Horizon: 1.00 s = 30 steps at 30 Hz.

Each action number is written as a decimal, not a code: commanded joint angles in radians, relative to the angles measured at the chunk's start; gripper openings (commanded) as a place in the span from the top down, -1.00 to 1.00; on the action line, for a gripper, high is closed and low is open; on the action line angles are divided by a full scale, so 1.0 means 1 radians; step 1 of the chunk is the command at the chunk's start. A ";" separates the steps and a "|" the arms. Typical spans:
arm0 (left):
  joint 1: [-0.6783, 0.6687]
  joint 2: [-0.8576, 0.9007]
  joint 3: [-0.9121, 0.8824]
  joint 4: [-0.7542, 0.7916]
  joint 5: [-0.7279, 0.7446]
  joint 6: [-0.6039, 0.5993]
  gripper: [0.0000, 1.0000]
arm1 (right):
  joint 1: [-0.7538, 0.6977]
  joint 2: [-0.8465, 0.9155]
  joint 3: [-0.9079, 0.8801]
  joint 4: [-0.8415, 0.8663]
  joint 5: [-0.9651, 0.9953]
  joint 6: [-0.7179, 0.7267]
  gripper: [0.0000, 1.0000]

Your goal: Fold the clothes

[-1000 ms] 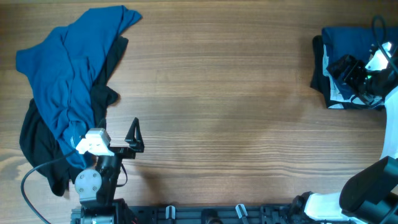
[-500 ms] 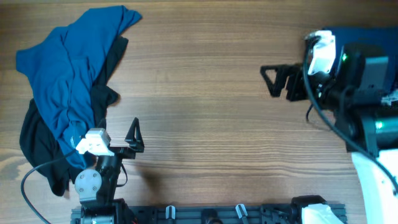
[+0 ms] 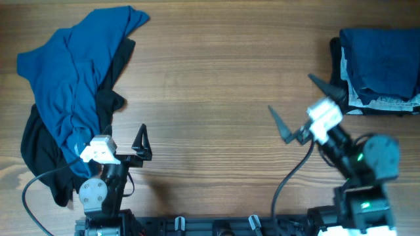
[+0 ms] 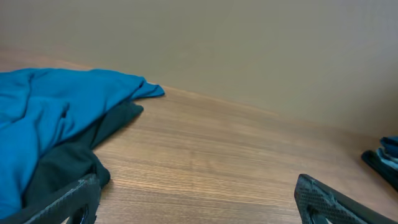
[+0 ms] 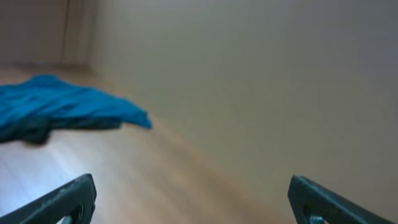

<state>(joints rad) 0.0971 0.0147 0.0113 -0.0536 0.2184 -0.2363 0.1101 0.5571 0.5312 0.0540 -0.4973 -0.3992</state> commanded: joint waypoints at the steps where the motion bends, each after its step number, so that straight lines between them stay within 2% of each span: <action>1: -0.005 -0.008 -0.005 -0.003 -0.006 0.020 -1.00 | 0.004 -0.140 -0.232 0.124 -0.024 -0.026 -0.99; 3: -0.005 -0.008 -0.005 -0.003 -0.006 0.020 -1.00 | 0.004 -0.208 -0.336 0.205 0.009 0.092 -1.00; 4: -0.005 -0.008 -0.005 -0.003 -0.006 0.020 -0.99 | 0.004 -0.245 -0.383 0.239 0.056 0.199 -0.99; 7: -0.005 -0.008 -0.005 -0.003 -0.006 0.020 -0.99 | 0.004 -0.304 -0.441 0.256 0.190 0.377 -0.99; 13: -0.005 -0.008 -0.005 -0.003 -0.006 0.020 -1.00 | 0.004 -0.373 -0.524 0.230 0.246 0.296 -1.00; 20: -0.005 -0.008 -0.005 -0.003 -0.006 0.020 -1.00 | 0.004 -0.512 -0.526 -0.040 0.252 0.261 -0.99; 23: -0.005 -0.008 -0.005 -0.003 -0.006 0.020 -1.00 | 0.004 -0.554 -0.526 -0.035 0.273 0.256 -0.99; 30: -0.005 -0.008 -0.005 -0.003 -0.006 0.020 -0.99 | 0.004 -0.554 -0.526 -0.036 0.272 0.375 -0.99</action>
